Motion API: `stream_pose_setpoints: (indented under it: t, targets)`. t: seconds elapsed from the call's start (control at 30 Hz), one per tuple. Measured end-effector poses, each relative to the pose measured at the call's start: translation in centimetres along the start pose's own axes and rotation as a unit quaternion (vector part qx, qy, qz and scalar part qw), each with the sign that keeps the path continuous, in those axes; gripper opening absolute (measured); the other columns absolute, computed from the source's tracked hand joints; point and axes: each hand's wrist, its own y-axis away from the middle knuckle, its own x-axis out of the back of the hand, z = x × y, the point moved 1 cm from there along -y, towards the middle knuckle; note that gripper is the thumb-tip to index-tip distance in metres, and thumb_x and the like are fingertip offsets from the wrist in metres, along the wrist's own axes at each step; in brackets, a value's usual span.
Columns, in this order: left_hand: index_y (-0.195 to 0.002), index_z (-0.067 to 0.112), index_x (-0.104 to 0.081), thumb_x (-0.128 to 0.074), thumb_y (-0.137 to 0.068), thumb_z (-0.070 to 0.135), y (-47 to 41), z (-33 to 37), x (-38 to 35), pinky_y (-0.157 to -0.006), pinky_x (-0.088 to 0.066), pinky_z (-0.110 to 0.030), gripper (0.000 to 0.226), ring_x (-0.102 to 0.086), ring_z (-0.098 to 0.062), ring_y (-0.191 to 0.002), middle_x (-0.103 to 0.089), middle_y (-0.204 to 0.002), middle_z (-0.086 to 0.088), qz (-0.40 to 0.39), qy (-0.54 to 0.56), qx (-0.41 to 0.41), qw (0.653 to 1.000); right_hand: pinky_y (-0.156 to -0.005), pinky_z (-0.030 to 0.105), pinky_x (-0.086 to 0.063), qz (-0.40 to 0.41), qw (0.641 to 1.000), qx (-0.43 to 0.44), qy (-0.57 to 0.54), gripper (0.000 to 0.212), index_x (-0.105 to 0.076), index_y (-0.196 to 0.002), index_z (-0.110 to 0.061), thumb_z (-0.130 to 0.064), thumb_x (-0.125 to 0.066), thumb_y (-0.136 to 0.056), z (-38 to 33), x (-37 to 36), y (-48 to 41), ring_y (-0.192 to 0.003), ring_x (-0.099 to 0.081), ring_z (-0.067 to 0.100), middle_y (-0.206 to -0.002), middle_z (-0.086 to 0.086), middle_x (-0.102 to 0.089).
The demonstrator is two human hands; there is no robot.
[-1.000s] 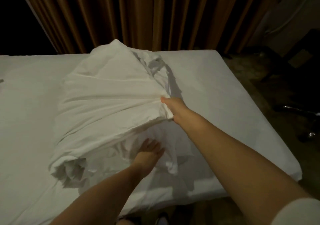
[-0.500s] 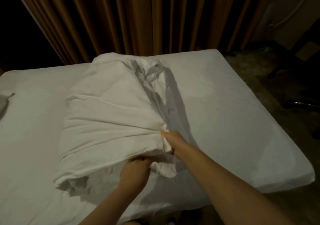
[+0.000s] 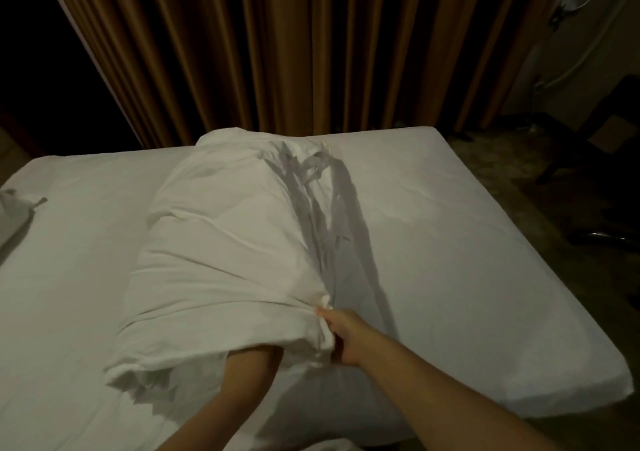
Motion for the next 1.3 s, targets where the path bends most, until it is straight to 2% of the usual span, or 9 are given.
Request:
stream_pose_setpoints:
  t: [0.13, 0.4, 0.57, 0.73, 0.8, 0.9, 1.0, 1.17, 1.3]
  targets:
    - [-0.086, 0.012, -0.072, -0.046, -0.067, 0.034, -0.1, 0.0, -0.5, -0.05, -0.052, -0.03, 0.039, -0.064, -0.029, -0.056, -0.068, -0.073, -0.009, 0.072, -0.079, -0.076, 0.991, -0.077, 0.042, -0.054, 0.003, 0.997, 0.067, -0.022, 0.016, -0.068, -0.094, -0.002, -0.004, -0.052, -0.091, -2.7, -2.4, 0.4, -0.082, -0.065, 0.032, -0.089, 0.016, -0.068]
    - [-0.116, 0.006, -0.058, -0.079, -0.06, 0.008, -3.3, -3.7, 3.4, -0.069, -0.052, -0.048, 0.059, -0.059, -0.042, -0.095, -0.058, -0.113, -0.021, 0.214, 0.058, 0.125, 0.967, -0.066, 0.037, -0.058, -0.181, 0.967, 0.155, -0.092, 0.027, -0.066, -0.093, -0.001, -0.006, -0.039, -0.095, -14.4, -12.2, 7.4, -0.07, -0.068, 0.027, -0.086, 0.014, -0.07]
    - [-0.133, 0.009, -0.049, -0.045, -0.098, 0.024, -5.7, -9.4, 3.2, -0.106, -0.037, -0.036, 0.039, -0.052, -0.028, -0.121, -0.055, -0.131, -0.014, 0.134, 0.105, 0.263, 0.95, -0.06, 0.032, -0.055, -0.223, 0.96, 0.151, -0.082, 0.024, -0.061, -0.106, -0.001, -0.011, -0.04, -0.098, -17.9, -19.1, 12.3, -0.059, -0.065, 0.026, -0.073, 0.017, -0.066]
    - [-0.135, 0.014, -0.049, -0.045, -0.099, 0.018, -4.3, -12.0, 3.4, -0.096, -0.042, -0.034, 0.037, -0.053, -0.028, -0.118, -0.055, -0.13, -0.009, 0.134, 0.21, 0.342, 0.906, -0.038, 0.011, -0.032, -0.223, 0.956, 0.125, -0.14, 0.04, -0.036, -0.06, -0.016, -0.017, -0.038, -0.1, -19.4, -20.4, 10.4, -0.022, -0.032, 0.01, -0.032, -0.001, -0.033]
    - [-0.133, 0.016, -0.052, -0.041, -0.101, 0.022, -3.1, -11.9, 2.9, -0.097, -0.04, -0.032, 0.035, -0.052, -0.026, -0.118, -0.057, -0.128, -0.005, 0.143, 0.282, 0.326, 0.891, -0.04, 0.013, -0.043, -0.189, 0.963, 0.141, -0.134, 0.038, -0.042, -0.063, -0.014, -0.02, -0.039, -0.101, -20.3, -20.1, 8.5, -0.03, -0.045, 0.008, -0.04, -0.001, -0.044]
    - [-0.12, 0.022, -0.065, -0.042, -0.096, 0.024, -0.1, -13.0, 3.0, -0.076, -0.05, -0.026, 0.033, -0.066, -0.019, -0.094, -0.068, -0.111, -0.001, 0.175, 0.155, 0.238, 0.943, -0.088, 0.023, -0.053, -0.126, 0.971, 0.165, -0.119, 0.028, -0.058, -0.086, -0.007, -0.019, -0.037, -0.1, -21.3, -19.2, 5.8, -0.09, -0.062, 0.007, -0.093, -0.001, -0.063]
    - [-0.093, 0.017, -0.07, -0.046, -0.08, 0.031, 2.8, -16.4, 5.4, -0.043, -0.045, -0.023, 0.031, -0.064, -0.023, -0.053, -0.067, -0.072, -0.005, 0.169, 0.0, 0.2, 0.965, -0.07, 0.024, -0.055, -0.138, 0.974, 0.15, -0.096, 0.033, -0.06, -0.092, -0.009, -0.019, -0.03, -0.102, -20.9, -18.4, 4.2, -0.074, -0.059, 0.013, -0.085, 0.003, -0.063]
    - [-0.117, 0.017, -0.06, -0.044, -0.096, 0.025, 2.6, -18.2, 5.7, -0.067, -0.039, -0.03, 0.027, -0.061, -0.031, -0.092, -0.066, -0.103, -0.012, 0.107, 0.106, 0.364, 0.919, -0.031, 0.019, -0.041, -0.248, 0.954, 0.145, -0.08, 0.031, -0.053, -0.083, -0.008, -0.009, -0.03, -0.103, -17.6, -20.2, 3.6, -0.031, -0.053, 0.011, -0.045, 0.004, -0.058]
    - [-0.119, 0.012, -0.053, -0.051, -0.092, 0.037, 2.4, -18.1, 4.2, -0.072, -0.04, -0.031, 0.037, -0.059, -0.033, -0.099, -0.061, -0.112, -0.013, 0.116, 0.226, 0.445, 0.859, -0.054, 0.031, -0.057, -0.219, 0.956, 0.183, -0.071, 0.04, -0.051, -0.134, -0.016, -0.004, -0.045, -0.096, -17.8, -20.5, 2.1, -0.062, -0.071, 0.021, -0.096, 0.01, -0.069]
